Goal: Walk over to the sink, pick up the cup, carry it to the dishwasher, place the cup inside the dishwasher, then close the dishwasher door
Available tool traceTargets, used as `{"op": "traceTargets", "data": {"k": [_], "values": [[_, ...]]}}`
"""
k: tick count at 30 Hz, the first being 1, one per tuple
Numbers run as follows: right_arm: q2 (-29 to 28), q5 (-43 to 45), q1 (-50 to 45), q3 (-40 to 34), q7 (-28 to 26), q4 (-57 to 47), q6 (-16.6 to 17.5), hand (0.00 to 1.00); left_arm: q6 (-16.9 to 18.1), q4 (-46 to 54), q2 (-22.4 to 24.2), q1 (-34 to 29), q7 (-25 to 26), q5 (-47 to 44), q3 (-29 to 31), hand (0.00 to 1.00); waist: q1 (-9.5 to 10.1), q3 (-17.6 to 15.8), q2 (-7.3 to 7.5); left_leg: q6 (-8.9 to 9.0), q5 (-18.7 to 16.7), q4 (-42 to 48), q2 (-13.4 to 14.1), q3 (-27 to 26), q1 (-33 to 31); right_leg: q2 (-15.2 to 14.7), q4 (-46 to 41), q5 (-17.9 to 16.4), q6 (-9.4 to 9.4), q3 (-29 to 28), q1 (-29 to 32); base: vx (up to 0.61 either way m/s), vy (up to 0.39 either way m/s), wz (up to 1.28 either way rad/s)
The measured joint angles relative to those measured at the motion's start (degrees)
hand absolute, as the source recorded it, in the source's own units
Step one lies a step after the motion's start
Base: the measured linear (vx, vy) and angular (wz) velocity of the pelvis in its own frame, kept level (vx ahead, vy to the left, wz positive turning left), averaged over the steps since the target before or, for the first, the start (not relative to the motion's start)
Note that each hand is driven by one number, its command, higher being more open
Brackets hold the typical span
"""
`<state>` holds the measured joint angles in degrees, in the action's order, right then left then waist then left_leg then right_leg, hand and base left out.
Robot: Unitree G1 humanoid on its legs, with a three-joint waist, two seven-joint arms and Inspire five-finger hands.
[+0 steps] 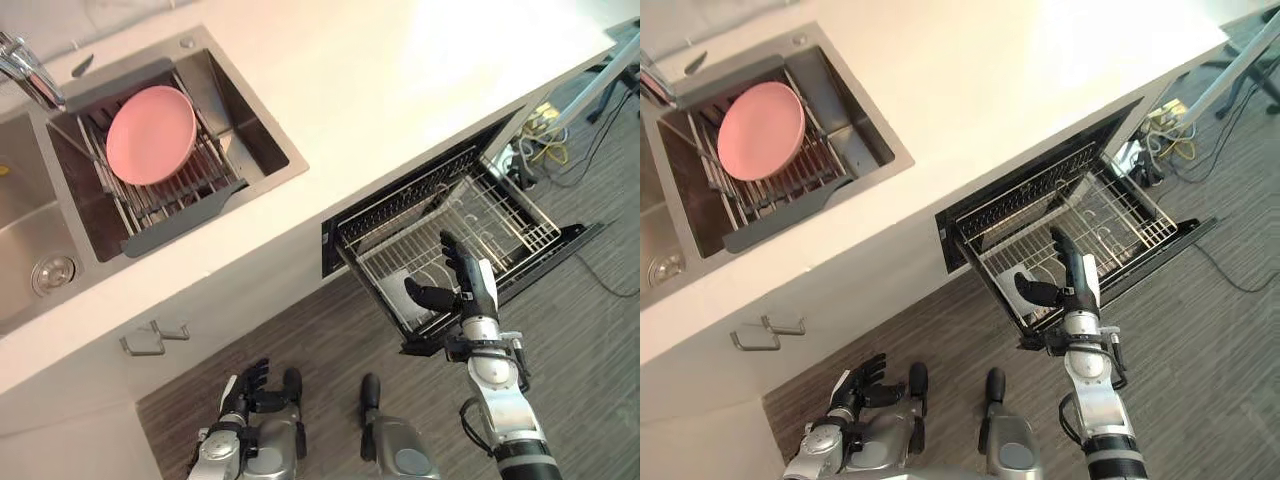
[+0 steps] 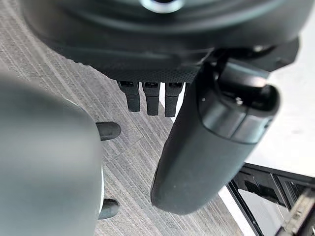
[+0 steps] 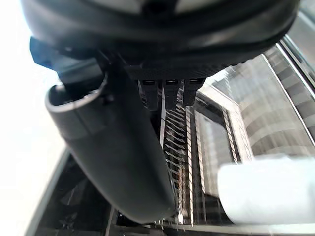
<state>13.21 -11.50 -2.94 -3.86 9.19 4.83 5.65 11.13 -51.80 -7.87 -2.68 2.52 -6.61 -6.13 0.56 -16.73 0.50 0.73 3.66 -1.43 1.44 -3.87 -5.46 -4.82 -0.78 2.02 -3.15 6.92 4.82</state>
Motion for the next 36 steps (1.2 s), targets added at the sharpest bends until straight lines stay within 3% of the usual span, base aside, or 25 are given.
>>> {"op": "traceTargets", "data": {"k": [10,19,33,36], "values": [[-2.22,-3.95,-5.18,-2.67,1.04,-5.94,0.12,0.9,-0.81,-1.05,0.18,-1.83,-0.05,1.12,0.02,0.9,-1.4,4.14,-0.1,0.27,-0.25,-0.81,0.14,0.01,1.64,0.27,2.03,0.2,-0.16,0.1,-2.14,0.0,0.0,0.0],[-9.35,-3.13,-9.72,-3.0,3.92,-11.46,1.3,0.9,-0.94,-3.02,0.61,-2.53,0.2,1.16,-0.36,0.9,-1.65,7.75,-0.59,0.57,-0.73,-1.7,0.34,-0.29,3.32,0.66,4.11,0.4,-0.01,-0.05,-4.17,0.02,-0.005,-0.01],[-13.77,3.02,-13.32,-1.74,4.8,-12.59,2.0,0.9,-0.98,-4.86,0.92,-2.44,1.32,1.21,-2.52,0.9,-1.52,9.69,-1.48,0.79,-1.9,-1.44,0.38,-0.2,4.96,0.9,5.58,0.24,0.09,0.55,-6.85,0.0,-0.001,0.01],[-13.39,2.98,-13.16,-1.87,5.5,-15.74,2.08,0.9,-0.86,-4.73,0.79,-2.04,1.31,1.79,-2.95,0.9,-1.42,9.67,-1.51,0.82,-3.9,4.04,0.42,2.38,1.38,0.36,4.26,-0.73,0.31,2.96,-6.69,-0.01,-0.001,0.4]]}}
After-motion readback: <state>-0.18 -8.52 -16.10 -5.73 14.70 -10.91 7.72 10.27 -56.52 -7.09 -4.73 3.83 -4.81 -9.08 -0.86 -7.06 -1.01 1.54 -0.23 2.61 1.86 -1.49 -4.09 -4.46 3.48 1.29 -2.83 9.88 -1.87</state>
